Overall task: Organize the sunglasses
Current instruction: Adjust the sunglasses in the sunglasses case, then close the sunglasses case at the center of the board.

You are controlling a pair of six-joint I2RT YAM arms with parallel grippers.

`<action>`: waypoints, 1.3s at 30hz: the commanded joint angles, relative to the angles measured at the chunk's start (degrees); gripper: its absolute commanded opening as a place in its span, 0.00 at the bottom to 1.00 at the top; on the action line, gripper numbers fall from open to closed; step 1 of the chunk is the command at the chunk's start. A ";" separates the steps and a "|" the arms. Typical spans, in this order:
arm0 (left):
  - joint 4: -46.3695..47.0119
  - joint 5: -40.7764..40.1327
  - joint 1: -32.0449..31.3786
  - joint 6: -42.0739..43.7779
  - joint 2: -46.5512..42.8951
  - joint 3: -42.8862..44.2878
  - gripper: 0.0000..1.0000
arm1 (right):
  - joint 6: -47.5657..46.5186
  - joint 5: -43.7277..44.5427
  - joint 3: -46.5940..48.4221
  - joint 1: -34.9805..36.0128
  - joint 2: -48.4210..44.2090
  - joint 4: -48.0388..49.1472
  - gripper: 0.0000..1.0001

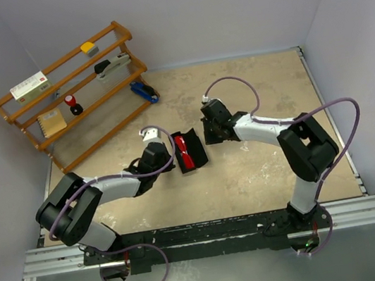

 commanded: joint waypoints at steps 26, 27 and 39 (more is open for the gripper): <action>3.80 -0.11 -0.24 -0.60 1.68 2.44 0.00 | 6.17 -17.26 -4.46 2.10 2.66 18.46 0.00; 3.87 -0.14 -0.20 -0.66 1.66 2.36 0.00 | 6.50 -17.94 -4.43 2.39 2.92 18.93 0.00; 4.42 -0.11 -0.19 -0.71 0.82 1.55 0.00 | 7.90 -19.30 -2.77 5.15 4.25 19.65 0.00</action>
